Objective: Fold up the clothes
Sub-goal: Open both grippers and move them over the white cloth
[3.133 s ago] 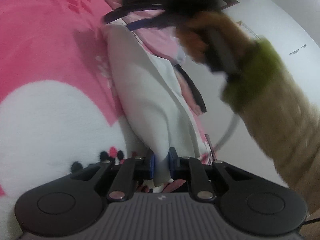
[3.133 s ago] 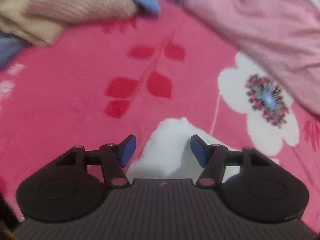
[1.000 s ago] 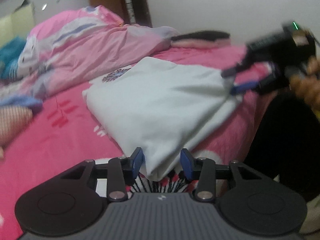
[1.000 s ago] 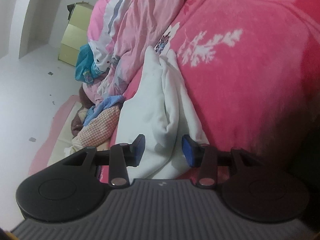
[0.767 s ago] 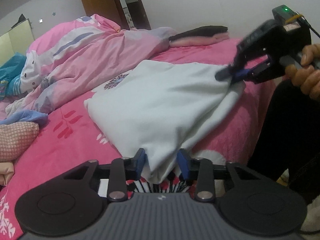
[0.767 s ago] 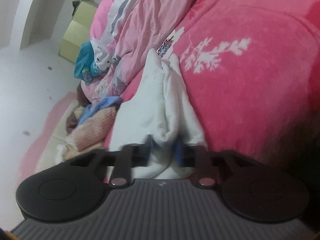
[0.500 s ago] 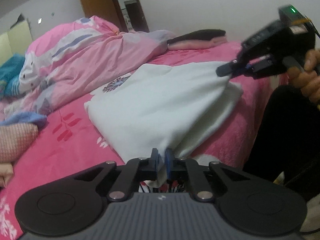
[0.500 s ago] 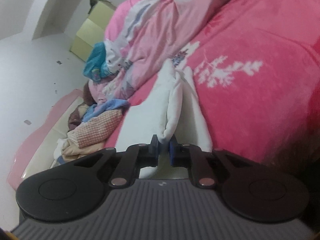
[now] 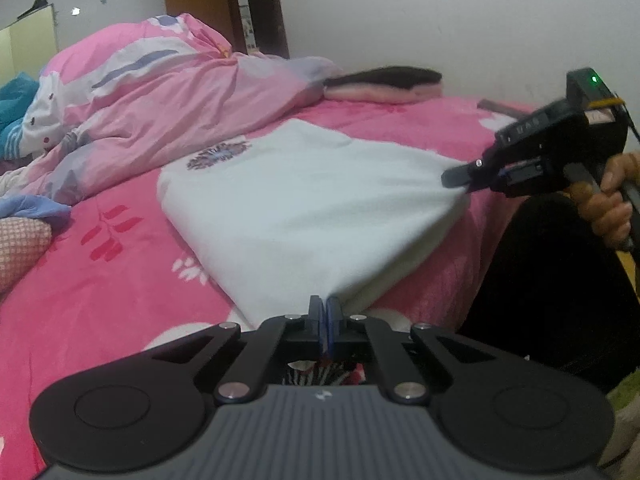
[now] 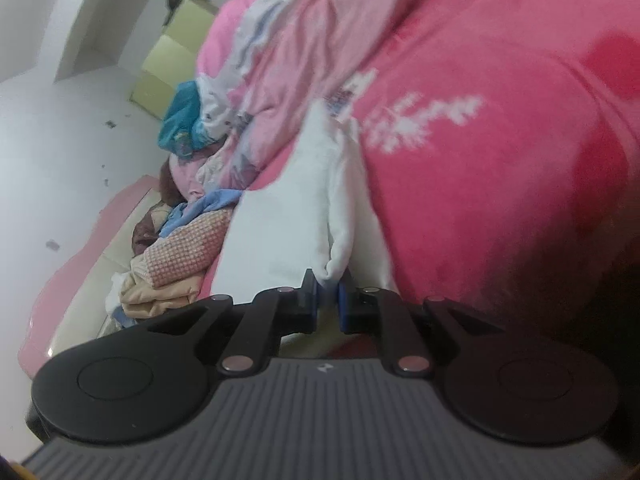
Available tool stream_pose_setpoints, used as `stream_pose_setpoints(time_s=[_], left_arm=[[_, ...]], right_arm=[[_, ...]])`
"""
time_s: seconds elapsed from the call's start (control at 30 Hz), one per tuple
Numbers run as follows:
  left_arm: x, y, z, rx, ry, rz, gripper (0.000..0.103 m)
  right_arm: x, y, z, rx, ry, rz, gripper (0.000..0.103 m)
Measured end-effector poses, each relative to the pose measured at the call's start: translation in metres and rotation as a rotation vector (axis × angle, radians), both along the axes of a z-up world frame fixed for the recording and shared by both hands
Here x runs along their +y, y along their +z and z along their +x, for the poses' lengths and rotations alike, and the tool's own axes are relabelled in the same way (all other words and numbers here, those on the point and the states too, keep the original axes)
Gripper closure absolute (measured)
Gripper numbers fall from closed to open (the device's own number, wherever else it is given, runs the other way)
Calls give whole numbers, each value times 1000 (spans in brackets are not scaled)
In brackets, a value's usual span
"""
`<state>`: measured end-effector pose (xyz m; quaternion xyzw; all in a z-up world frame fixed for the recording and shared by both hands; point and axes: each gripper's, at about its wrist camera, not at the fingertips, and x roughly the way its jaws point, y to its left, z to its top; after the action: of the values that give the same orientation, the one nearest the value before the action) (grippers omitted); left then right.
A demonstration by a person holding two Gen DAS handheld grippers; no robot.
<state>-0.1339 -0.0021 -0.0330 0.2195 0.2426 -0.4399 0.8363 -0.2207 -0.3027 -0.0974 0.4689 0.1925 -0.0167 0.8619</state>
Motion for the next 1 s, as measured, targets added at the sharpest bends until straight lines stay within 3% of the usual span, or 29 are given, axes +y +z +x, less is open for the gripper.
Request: stream_pose_setpoints(time_s=[0.1, 0.2, 0.3, 0.47, 0.57, 0.63, 0.7, 0.8, 0.9, 1.0], left_arm=[[1, 4, -1, -3, -11, -9, 101], [0, -2, 3, 21, -17, -7, 101], [-5, -12, 6, 33, -14, 15, 101], [-5, -15, 11, 63, -10, 10, 100], [-1, -14, 14, 109, -13, -9, 94], [6, -11, 15, 151, -21, -40, 83], [13, -6, 14, 193, -30, -81, 79], [24, 6, 22, 257, -27, -178, 79], [22, 13, 37, 257, 1, -253, 78], [10, 11, 53, 244, 35, -291, 73]], right_arm=[[5, 13, -7, -36, 3, -38, 96], [1, 7, -3, -7, 4, -45, 96], [-5, -13, 2, 37, -1, 10, 95], [1, -6, 2, 31, 0, -48, 94], [-2, -3, -1, 38, -2, -52, 89], [-4, 1, -8, 38, -17, -61, 84], [-4, 12, -18, 40, -56, -117, 75], [-5, 31, -31, 16, -109, -224, 75], [7, 54, -26, -54, -80, -366, 75], [33, 65, 3, -126, 18, -488, 75]])
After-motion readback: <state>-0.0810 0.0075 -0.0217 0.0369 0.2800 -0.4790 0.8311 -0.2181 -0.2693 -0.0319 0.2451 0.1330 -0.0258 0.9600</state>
